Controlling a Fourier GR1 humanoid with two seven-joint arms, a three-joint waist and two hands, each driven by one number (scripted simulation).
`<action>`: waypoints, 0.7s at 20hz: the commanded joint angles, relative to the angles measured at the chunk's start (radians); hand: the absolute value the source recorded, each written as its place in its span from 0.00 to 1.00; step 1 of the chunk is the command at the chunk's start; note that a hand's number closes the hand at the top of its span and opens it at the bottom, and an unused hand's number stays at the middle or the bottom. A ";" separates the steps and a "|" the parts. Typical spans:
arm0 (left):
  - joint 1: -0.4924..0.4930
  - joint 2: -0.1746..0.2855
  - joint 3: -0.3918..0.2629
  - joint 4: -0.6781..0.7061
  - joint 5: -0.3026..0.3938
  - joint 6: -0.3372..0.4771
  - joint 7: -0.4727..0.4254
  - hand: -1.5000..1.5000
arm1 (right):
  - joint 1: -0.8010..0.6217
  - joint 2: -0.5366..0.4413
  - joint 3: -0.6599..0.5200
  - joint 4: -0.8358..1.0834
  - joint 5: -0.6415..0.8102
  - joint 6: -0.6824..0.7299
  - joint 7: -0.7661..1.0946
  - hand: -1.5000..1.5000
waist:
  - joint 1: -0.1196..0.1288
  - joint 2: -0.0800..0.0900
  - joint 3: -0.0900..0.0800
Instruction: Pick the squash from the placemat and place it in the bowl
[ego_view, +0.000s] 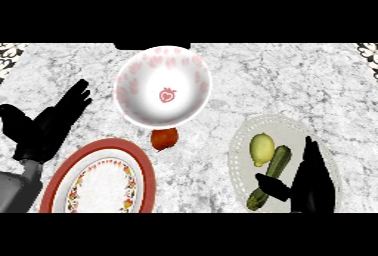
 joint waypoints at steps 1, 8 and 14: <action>-0.035 0.016 0.031 0.007 0.022 -0.019 0.025 0.50 | -0.132 0.035 0.023 -0.060 0.043 0.264 0.299 0.00 | 0.003 -0.005 0.005; -0.018 -0.023 0.010 0.030 -0.003 -0.020 -0.003 0.50 | -0.228 0.037 -0.005 -0.036 -0.011 0.375 0.386 0.00 | -0.002 -0.005 0.007; -0.015 -0.021 0.015 0.017 -0.012 -0.014 0.021 0.50 | -0.213 0.037 -0.055 -0.031 -0.044 0.430 0.387 0.00 | -0.008 -0.011 0.008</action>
